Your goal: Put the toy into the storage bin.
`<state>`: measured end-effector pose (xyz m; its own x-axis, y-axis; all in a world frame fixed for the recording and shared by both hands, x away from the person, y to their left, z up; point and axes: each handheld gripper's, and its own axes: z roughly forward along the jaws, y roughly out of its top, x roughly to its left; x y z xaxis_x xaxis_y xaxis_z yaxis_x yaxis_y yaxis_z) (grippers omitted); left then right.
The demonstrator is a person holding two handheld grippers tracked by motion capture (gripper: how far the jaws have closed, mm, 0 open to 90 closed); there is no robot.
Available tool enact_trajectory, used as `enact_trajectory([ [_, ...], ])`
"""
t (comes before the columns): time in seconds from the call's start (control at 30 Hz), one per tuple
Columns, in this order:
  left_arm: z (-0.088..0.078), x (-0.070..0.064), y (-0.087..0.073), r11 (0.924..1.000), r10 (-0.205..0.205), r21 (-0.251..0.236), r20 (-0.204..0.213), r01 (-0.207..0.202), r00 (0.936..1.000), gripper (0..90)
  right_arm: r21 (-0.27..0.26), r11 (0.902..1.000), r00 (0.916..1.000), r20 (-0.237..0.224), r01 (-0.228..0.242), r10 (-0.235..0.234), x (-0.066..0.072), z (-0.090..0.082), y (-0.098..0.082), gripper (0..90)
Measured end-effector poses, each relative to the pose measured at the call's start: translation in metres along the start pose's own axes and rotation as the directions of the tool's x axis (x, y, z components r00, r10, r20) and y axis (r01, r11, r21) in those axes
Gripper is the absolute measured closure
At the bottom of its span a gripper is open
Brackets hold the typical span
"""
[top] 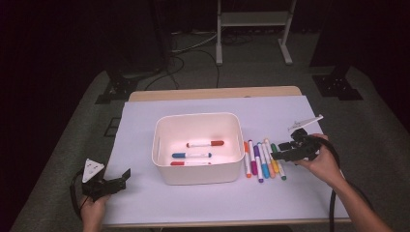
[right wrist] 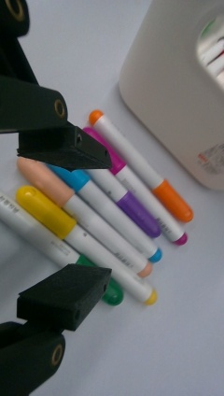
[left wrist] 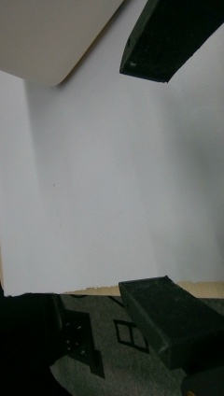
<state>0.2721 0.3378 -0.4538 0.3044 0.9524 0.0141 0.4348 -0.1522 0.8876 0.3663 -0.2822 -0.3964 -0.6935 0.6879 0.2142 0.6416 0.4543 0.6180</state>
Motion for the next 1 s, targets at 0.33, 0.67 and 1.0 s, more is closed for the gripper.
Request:
enact_trajectory([
  [0.33,0.0,0.0,0.0,1.0,-0.001,-0.001,0.0,0.001,1.0,0.0,0.039,0.9987,0.997,0.07,-0.034,0.032,-0.01,0.016,-0.017,43.9],
  [0.67,0.0,0.0,0.0,1.0,0.0,-0.001,0.0,0.0,1.0,0.0,0.069,0.9952,0.9887,0.138,-0.07,0.06,-0.017,0.023,-0.028,48.0],
  [1.0,0.0,0.0,0.0,1.0,0.001,-0.002,-0.002,-0.001,1.0,0.0,0.069,0.9944,0.971,0.231,-0.081,0.063,-0.021,0.014,-0.042,57.9],
])
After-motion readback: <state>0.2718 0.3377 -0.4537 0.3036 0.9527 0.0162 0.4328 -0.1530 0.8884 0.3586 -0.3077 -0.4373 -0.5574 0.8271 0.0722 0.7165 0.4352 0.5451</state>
